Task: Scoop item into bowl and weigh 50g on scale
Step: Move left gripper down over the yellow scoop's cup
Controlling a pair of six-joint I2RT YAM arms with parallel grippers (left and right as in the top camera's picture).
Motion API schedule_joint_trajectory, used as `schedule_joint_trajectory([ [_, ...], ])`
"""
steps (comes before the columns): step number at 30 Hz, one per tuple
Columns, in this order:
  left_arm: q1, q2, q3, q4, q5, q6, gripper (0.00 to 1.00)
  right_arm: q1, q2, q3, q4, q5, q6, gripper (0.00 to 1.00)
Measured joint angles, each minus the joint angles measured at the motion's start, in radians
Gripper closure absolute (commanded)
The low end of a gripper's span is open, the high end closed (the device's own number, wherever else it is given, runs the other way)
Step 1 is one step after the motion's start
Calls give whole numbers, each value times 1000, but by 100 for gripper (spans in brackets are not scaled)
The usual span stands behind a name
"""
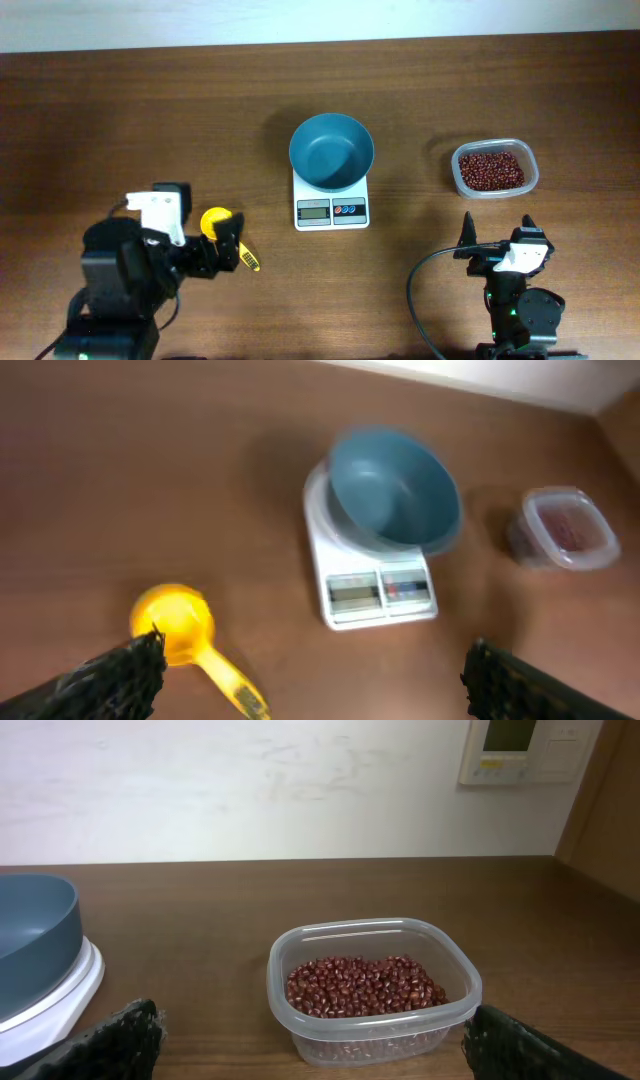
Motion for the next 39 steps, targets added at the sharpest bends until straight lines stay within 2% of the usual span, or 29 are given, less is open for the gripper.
schedule_joint_trajectory([
  [2,0,16,2,-77,45,-1,1,0,0,0,0,0,0,1],
  [5,0,36,2,-95,63,-1,0,0,0,0,0,0,0,1],
  [6,0,40,2,-98,54,-10,7,0,0,0,0,0,0,1],
  [10,0,62,5,-182,-99,-164,12,0,0,0,0,0,0,2],
  [13,0,91,6,-195,-161,-227,13,0,0,0,0,0,0,1],
  [17,0,207,10,-193,-259,-291,9,0,0,0,0,0,0,1],
  [18,0,253,10,-193,-277,-306,1,0,0,0,0,0,0,1],
  [23,0,520,11,-135,-324,-348,0,0,1,0,0,0,0,1],
  [30,0,694,11,-46,-375,-371,14,0,1,0,0,0,0,1],
  [34,0,715,11,-8,-399,-381,12,0,1,0,0,0,1,1],
  [37,0,726,11,34,-410,-384,21,0,1,0,0,0,0,2],
  [39,0,747,11,43,-412,-384,24,0,1,0,0,0,0,1],
])
